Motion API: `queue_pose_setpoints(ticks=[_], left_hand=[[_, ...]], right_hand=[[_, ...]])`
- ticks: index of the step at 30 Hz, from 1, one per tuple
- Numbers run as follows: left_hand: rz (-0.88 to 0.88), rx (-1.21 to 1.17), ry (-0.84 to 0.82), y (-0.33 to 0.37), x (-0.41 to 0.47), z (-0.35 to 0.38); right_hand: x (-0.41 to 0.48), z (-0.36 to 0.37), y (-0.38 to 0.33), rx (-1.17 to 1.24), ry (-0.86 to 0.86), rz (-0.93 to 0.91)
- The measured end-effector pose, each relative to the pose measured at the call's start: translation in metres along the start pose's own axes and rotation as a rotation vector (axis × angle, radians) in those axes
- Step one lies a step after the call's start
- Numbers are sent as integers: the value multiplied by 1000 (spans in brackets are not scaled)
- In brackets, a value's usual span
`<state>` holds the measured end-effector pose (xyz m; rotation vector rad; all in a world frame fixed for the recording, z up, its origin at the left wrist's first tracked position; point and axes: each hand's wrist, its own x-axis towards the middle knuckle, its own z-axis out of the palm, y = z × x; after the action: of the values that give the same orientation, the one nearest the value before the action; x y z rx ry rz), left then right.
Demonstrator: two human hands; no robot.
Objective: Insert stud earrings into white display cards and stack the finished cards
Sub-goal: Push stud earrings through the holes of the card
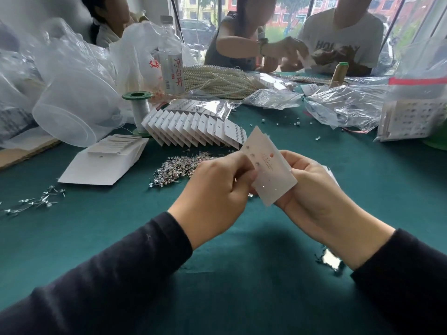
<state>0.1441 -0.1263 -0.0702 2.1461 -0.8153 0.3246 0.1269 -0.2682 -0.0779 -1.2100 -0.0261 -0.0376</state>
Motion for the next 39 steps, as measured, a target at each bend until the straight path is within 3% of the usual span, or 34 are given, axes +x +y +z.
queue_pose_setpoints(ticks=[10, 17, 19, 22, 25, 29, 33, 35, 37, 39], left_hand=[[-42, -141, -52, -2, -1, 0], [-42, -73, -9, -4, 0, 0], [-130, -175, -35, -3, 0, 1], [-409, -579, -134, 1, 1, 1], [-584, -861, -250, 3, 2, -2], [-656, -959, -218, 6, 1, -2], [-839, -992, -23, -4, 8, -5], [-892, -1004, 55, -11, 12, -10], [-945, -1094, 62, -17, 13, -15], [-982, -1167, 29, -20, 13, -18]], right_hand=[[-2, 2, -2, -23, 57, 43], [-5, 7, 0, -102, 67, 5], [-7, 8, 1, -240, 105, -103], [-5, 8, 4, -751, 237, -390], [-6, 8, 5, -1024, 302, -578], [-7, 9, 8, -1021, 256, -612], [2, -3, -3, -997, 305, -674], [9, -18, -10, -1197, 302, -561], [12, -29, -10, -1438, 154, -325], [13, -34, -5, -1520, 45, -209]])
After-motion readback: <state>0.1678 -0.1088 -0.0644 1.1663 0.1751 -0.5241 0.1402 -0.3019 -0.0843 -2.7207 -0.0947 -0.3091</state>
